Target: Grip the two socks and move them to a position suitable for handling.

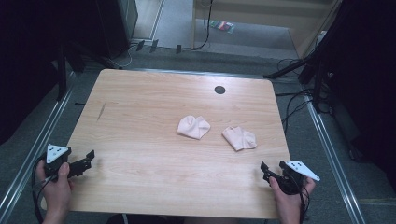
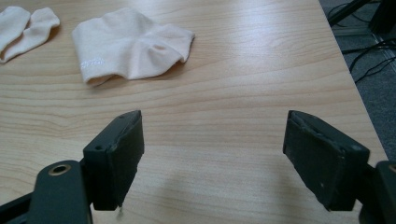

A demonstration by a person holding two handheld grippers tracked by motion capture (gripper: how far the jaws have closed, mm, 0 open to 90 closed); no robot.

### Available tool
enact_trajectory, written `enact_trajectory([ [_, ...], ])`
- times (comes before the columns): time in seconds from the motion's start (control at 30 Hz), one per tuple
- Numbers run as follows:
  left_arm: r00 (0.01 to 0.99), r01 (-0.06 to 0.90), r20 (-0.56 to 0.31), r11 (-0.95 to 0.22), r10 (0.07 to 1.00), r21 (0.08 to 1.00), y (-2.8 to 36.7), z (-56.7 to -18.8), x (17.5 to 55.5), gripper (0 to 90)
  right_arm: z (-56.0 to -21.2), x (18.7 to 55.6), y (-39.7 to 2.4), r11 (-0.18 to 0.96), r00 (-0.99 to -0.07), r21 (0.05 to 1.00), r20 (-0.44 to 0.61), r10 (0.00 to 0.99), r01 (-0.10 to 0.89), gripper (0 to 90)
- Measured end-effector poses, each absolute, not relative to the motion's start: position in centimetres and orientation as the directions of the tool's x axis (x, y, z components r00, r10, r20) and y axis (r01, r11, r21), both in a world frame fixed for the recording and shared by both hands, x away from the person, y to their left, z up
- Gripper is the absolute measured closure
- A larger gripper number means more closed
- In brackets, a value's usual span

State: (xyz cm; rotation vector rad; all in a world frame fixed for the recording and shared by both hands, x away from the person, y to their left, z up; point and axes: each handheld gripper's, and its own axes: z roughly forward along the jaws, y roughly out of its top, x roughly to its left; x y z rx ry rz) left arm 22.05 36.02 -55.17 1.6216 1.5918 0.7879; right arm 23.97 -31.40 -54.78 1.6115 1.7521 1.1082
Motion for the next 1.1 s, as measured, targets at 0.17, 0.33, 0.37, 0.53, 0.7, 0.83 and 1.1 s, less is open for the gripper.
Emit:
enact_trajectory([
  [0.17, 0.053, 0.559, -0.065, 0.024, 0.996, 0.829, 36.0, -55.2, 22.1, 13.7, -54.8, 23.9, -31.4, -0.039, -0.164, 0.833, 0.154, 0.974, 0.552, 21.2],
  [0.33, 0.062, 0.560, -0.064, 0.019, 0.996, 0.828, 36.1, -55.2, 22.1, 13.7, -54.7, 23.9, -31.4, -0.040, -0.158, 0.836, 0.151, 0.976, 0.547, 21.5],
  [0.37, 0.062, 0.560, -0.064, 0.019, 0.996, 0.828, 36.1, -55.2, 22.1, 13.7, -54.7, 23.9, -31.4, -0.040, -0.158, 0.836, 0.151, 0.976, 0.547, 21.5],
  [0.53, 0.062, 0.560, -0.066, 0.020, 0.996, 0.828, 36.0, -55.2, 22.2, 13.8, -54.1, 23.9, -31.0, -0.064, -0.161, 0.844, 0.176, 0.971, 0.532, 22.7],
  [0.7, 0.067, 0.562, -0.058, 0.011, 0.996, 0.827, 36.0, -55.2, 22.2, 13.8, -53.6, 24.2, -30.5, -0.071, -0.166, 0.847, 0.185, 0.969, 0.527, 23.8],
  [0.83, 0.065, 0.562, -0.059, 0.012, 0.996, 0.827, 36.0, -55.2, 22.2, 13.8, -52.9, 24.7, -29.9, -0.070, -0.181, 0.850, 0.191, 0.965, 0.522, 24.0],
  [1.1, 0.067, 0.561, -0.060, 0.012, 0.996, 0.828, 36.0, -55.2, 22.2, 13.8, -51.6, 25.9, -27.6, -0.024, -0.216, 0.861, 0.154, 0.964, 0.507, 23.6],
])
